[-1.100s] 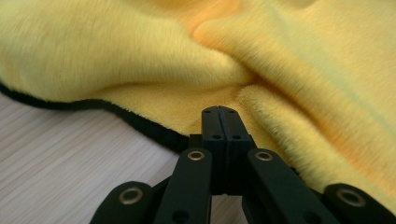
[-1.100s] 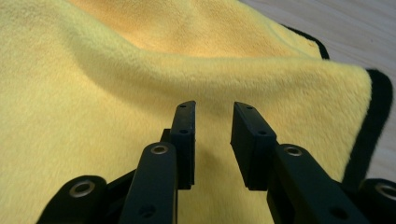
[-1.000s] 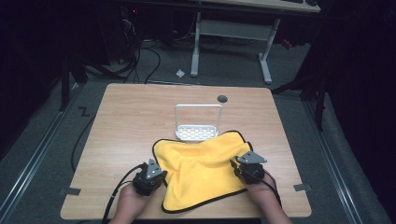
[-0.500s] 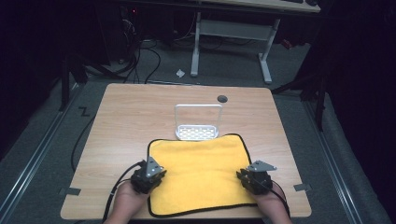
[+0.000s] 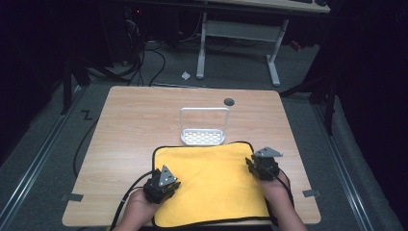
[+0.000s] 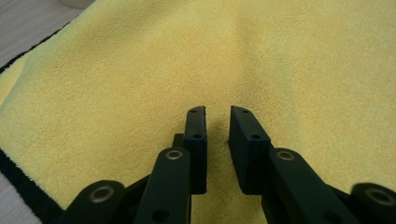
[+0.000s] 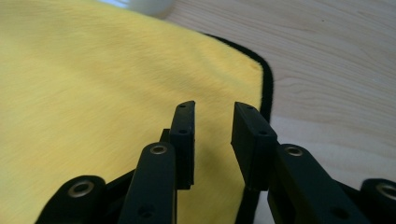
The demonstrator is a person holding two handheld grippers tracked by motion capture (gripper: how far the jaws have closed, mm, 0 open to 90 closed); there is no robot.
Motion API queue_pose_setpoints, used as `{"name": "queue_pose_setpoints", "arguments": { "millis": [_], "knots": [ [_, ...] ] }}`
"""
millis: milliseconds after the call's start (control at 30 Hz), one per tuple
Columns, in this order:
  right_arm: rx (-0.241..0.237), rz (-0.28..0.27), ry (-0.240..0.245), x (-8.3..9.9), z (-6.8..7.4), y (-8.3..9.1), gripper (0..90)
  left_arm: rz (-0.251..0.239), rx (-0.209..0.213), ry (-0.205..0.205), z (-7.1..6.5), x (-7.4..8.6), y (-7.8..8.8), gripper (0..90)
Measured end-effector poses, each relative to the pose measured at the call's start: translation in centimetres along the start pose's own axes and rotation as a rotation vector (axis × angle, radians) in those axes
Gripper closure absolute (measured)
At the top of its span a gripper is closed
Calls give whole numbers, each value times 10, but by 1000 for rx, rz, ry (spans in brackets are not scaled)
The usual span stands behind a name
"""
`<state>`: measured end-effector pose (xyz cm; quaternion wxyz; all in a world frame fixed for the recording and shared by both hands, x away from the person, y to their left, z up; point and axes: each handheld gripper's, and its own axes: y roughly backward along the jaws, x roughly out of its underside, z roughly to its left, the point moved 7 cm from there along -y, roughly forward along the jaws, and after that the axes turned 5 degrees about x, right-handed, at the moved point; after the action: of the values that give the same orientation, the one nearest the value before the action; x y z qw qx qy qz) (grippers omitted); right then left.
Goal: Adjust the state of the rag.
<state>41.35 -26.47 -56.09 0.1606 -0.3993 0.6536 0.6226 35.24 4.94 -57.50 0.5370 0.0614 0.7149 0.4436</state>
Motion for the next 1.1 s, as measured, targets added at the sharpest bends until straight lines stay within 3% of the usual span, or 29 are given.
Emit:
{"name": "queue_pose_setpoints", "arguments": {
  "millis": [33,100,233,400,600,767,833,900,933,1000,1100],
  "knots": [
    [7,44,-6,1,-6,-14,697,-4,3,4,0,0,0,766],
    [6,47,-10,2,-7,-16,700,-6,9,4,1,0,0,766],
    [3,53,-12,16,-13,-3,724,-20,34,19,1,-2,-4,764],
    [2,31,-60,31,-26,8,721,-20,35,-2,-3,-6,-7,744],
    [27,28,-50,21,-33,-4,727,-47,38,59,2,-11,-13,729],
    [39,31,-45,20,-34,-3,707,-76,79,98,-1,-15,-10,655],
    [37,-20,-31,15,-30,6,697,-130,49,100,7,-20,1,632],
    [42,-74,-36,9,-28,17,664,-180,24,146,24,-24,11,603],
    [38,-93,-49,7,-27,21,658,-205,20,188,33,-26,14,586],
    [23,-124,-63,3,-23,29,646,-216,-8,238,54,-26,17,547],
    [-19,-151,-47,-1,-12,38,647,-199,-58,263,83,-25,12,488]
  ]
}}
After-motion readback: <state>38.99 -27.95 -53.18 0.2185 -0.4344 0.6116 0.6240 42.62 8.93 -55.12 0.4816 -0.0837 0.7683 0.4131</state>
